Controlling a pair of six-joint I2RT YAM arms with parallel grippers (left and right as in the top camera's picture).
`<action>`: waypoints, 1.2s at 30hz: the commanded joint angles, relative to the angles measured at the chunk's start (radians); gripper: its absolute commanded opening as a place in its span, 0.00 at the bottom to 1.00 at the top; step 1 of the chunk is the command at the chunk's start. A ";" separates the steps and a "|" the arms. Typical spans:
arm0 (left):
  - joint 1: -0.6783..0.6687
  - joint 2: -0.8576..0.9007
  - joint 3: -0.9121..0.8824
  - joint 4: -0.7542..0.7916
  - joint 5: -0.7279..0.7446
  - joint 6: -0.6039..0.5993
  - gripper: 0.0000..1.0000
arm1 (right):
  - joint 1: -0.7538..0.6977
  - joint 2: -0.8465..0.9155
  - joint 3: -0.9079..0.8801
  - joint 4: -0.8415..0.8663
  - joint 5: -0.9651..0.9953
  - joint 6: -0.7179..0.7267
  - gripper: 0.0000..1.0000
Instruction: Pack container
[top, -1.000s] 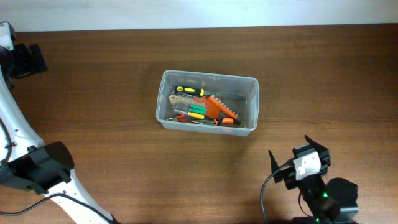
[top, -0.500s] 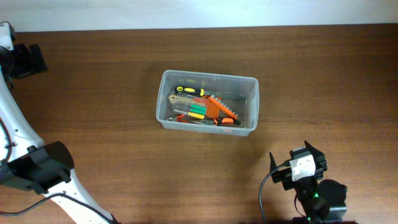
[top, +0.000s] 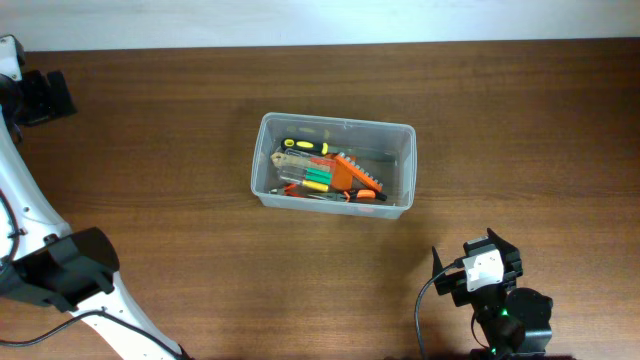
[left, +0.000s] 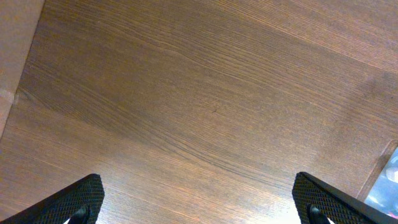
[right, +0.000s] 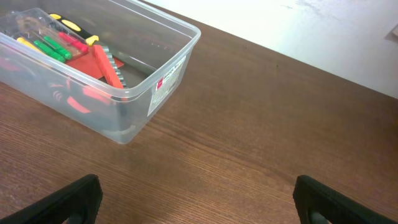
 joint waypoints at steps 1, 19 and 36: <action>0.003 0.007 -0.002 -0.001 0.011 -0.013 0.99 | -0.009 -0.012 -0.008 0.004 0.012 0.011 0.98; -0.011 -0.025 -0.002 -0.001 0.010 -0.013 0.99 | -0.009 -0.012 -0.008 0.004 0.012 0.011 0.98; -0.413 -0.674 -0.449 0.015 -0.027 -0.010 0.99 | -0.009 -0.012 -0.008 0.004 0.012 0.011 0.99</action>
